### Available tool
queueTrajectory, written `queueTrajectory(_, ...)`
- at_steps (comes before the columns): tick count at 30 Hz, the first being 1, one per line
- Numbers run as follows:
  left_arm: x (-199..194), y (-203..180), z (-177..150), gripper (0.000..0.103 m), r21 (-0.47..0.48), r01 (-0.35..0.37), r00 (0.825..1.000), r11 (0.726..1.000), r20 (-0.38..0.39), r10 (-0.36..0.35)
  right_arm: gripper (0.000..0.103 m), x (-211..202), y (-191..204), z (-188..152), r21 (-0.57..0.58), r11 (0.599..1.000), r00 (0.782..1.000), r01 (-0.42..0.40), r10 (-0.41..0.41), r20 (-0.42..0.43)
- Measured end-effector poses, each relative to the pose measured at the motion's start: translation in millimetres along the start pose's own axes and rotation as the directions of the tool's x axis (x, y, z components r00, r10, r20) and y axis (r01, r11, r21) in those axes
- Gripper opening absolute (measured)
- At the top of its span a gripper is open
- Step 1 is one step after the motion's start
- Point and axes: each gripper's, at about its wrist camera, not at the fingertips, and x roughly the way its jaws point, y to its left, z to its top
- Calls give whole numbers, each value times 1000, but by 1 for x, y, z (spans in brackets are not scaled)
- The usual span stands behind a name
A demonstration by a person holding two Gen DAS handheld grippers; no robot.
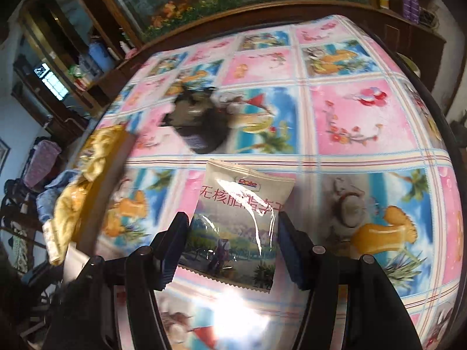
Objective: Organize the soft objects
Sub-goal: 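Drop the white packet in the tray while the right tool drops the snack bag there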
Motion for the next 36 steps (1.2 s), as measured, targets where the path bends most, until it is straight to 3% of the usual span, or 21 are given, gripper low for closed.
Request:
queueTrajectory(10,-25,88,33,37,-119,-163,984,979,59,171,61,16,103,8,-129,971,979,-201,196,-50)
queueTrajectory(18,-6,136,59,37,-176,-214,974,961,34,224,61,47,180,7,-215,928,952,-303,285,-110)
queueTrajectory(23,5,151,65,37,-199,-231,970,952,26,240,61,66,209,2,-245,915,946,-319,293,-138)
queueTrajectory(28,9,158,67,38,-211,-258,961,943,47,273,61,82,224,-3,-273,916,955,-293,266,-132)
queueTrajectory(36,1,155,67,48,-215,-308,937,927,103,335,63,103,232,-9,-304,918,966,-254,228,-120)
